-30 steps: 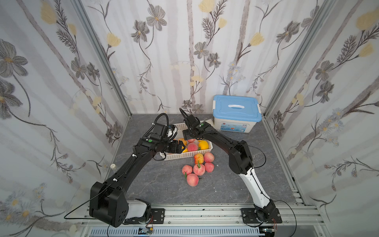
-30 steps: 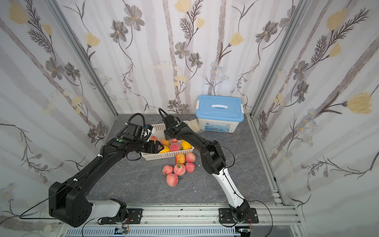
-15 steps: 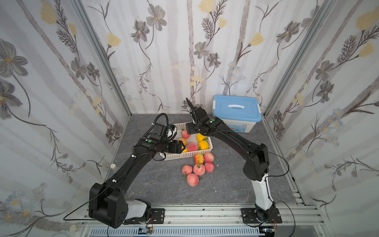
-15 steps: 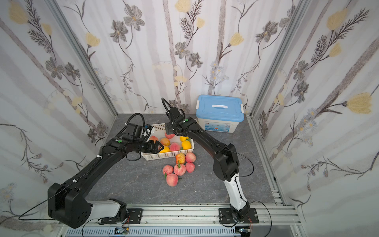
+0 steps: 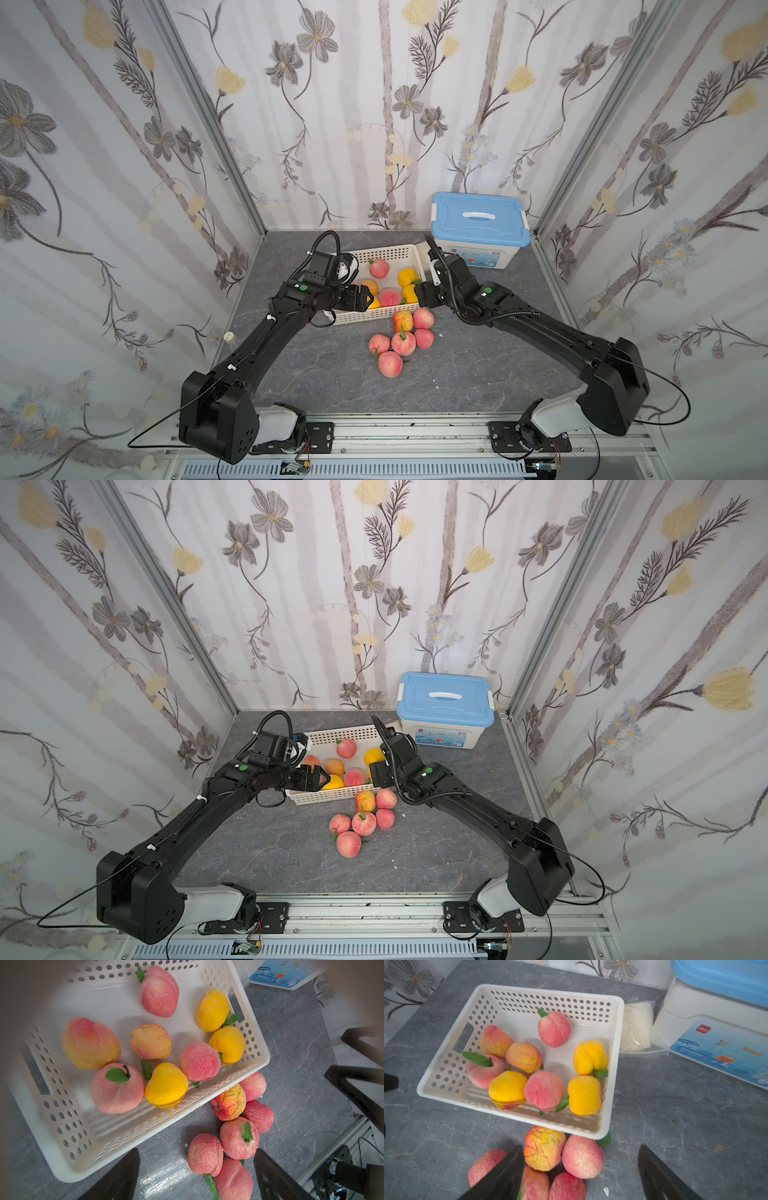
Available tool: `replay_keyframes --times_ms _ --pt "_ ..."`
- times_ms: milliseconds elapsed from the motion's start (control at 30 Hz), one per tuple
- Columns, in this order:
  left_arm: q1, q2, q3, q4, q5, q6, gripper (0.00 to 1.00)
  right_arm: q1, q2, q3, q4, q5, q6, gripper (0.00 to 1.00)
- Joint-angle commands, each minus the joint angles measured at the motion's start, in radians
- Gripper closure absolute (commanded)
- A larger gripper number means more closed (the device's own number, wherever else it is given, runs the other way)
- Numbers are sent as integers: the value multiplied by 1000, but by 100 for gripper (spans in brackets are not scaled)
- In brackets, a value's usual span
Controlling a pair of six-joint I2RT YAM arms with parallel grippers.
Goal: Put the peaches into the basket
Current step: Pick up the peach from the center of the board.
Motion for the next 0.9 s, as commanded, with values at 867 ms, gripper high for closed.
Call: replay_keyframes --times_ms 867 --pt "-418 84 -13 -188 -315 -376 12 -2 -420 -566 411 66 -60 9"
